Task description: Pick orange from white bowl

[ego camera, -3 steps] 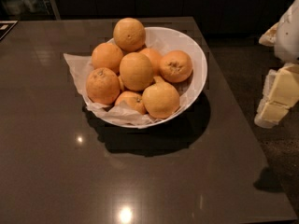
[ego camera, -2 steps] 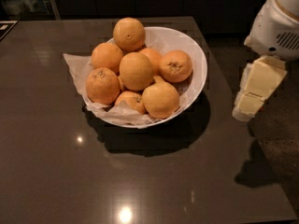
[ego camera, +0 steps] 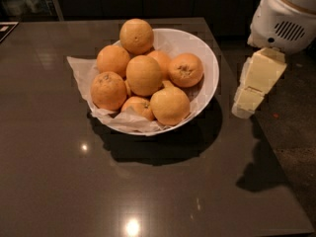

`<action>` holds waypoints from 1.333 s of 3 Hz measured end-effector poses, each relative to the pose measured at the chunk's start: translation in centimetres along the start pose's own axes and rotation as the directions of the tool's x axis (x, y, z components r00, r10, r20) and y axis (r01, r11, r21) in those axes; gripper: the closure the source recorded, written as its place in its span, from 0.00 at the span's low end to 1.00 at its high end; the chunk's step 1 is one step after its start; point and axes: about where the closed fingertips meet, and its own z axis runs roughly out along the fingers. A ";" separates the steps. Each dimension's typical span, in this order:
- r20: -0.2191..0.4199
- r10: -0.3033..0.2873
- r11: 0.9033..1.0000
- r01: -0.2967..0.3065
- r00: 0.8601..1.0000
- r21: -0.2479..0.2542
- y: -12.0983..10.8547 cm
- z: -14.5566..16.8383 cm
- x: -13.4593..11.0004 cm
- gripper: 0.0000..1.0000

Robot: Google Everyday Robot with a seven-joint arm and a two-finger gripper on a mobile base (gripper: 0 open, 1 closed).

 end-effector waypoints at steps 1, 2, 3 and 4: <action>0.049 -0.001 1.000 0.000 0.999 0.009 0.1 -0.5 -1.6 0.00; 0.055 -0.047 0.999 0.046 0.997 0.024 0.9 -1.2 -4.3 0.00; 0.046 -0.128 0.991 0.126 0.991 0.042 2.2 -1.6 -7.5 0.00; 0.029 -0.179 0.982 0.177 0.983 0.061 2.6 -1.5 -9.9 0.00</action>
Offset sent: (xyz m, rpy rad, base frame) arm -0.0046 0.0720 0.0254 -0.0046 -0.0175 0.1108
